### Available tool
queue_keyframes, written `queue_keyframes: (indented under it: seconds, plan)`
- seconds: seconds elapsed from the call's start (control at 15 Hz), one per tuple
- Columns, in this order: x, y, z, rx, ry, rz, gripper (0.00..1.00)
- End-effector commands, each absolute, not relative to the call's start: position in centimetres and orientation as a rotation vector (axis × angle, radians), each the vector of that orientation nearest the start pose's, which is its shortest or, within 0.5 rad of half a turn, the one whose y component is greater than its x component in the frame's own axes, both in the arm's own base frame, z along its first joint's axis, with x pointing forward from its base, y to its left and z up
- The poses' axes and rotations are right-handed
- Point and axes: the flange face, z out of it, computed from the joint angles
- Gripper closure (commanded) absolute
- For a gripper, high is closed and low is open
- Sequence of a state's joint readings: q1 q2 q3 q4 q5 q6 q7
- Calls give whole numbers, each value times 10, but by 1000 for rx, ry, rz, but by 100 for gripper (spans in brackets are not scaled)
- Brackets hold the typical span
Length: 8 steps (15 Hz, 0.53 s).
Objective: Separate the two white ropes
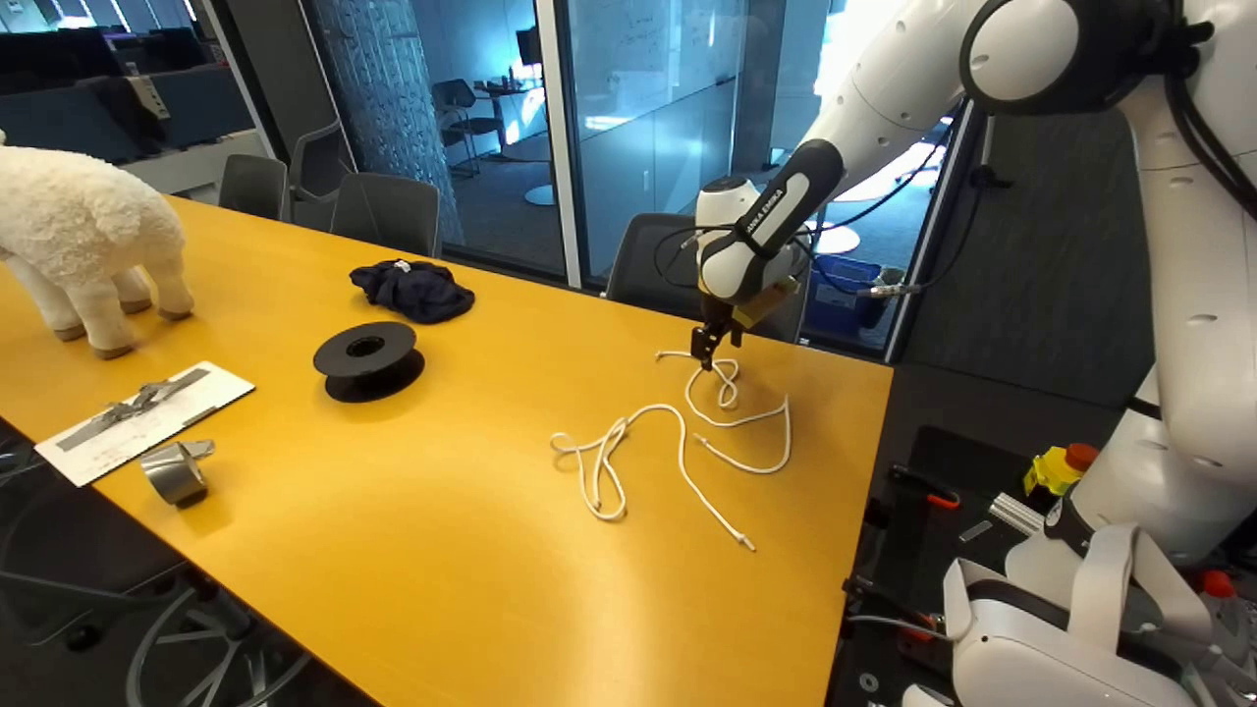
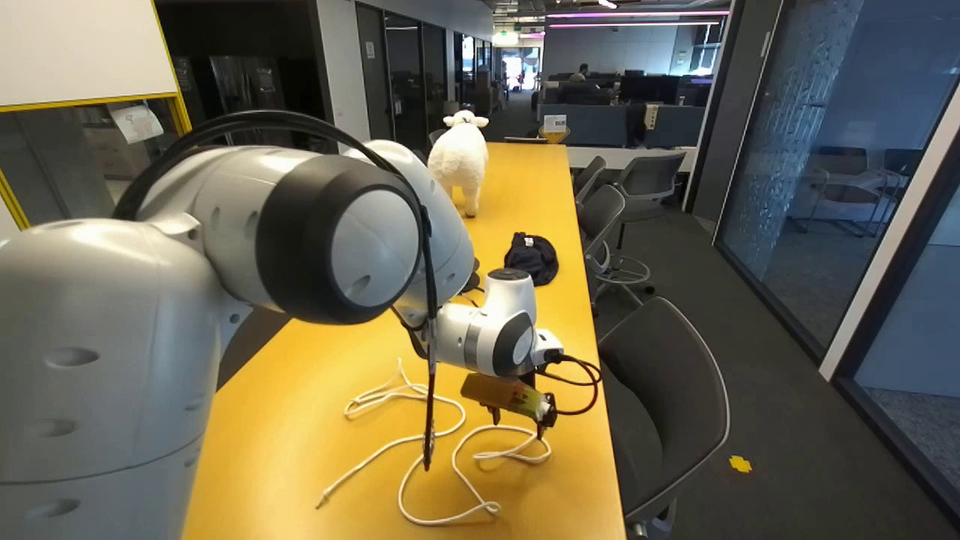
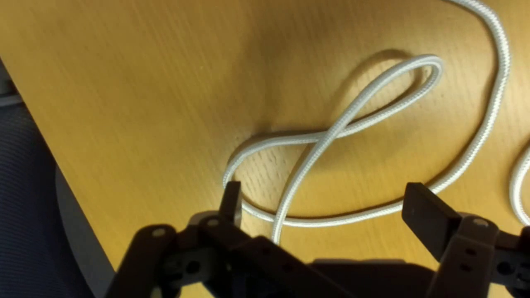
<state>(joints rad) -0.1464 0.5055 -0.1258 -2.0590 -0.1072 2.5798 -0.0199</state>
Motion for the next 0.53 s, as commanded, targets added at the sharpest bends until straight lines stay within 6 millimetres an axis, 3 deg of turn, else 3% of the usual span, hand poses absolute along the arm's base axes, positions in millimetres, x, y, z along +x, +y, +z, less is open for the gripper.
queue_keyframes:
  seconds: [0.0,0.47]
  plan:
    - [594,-175,180,-3240,197,40,0]
    - [602,-170,150,-3204,298,23,0]
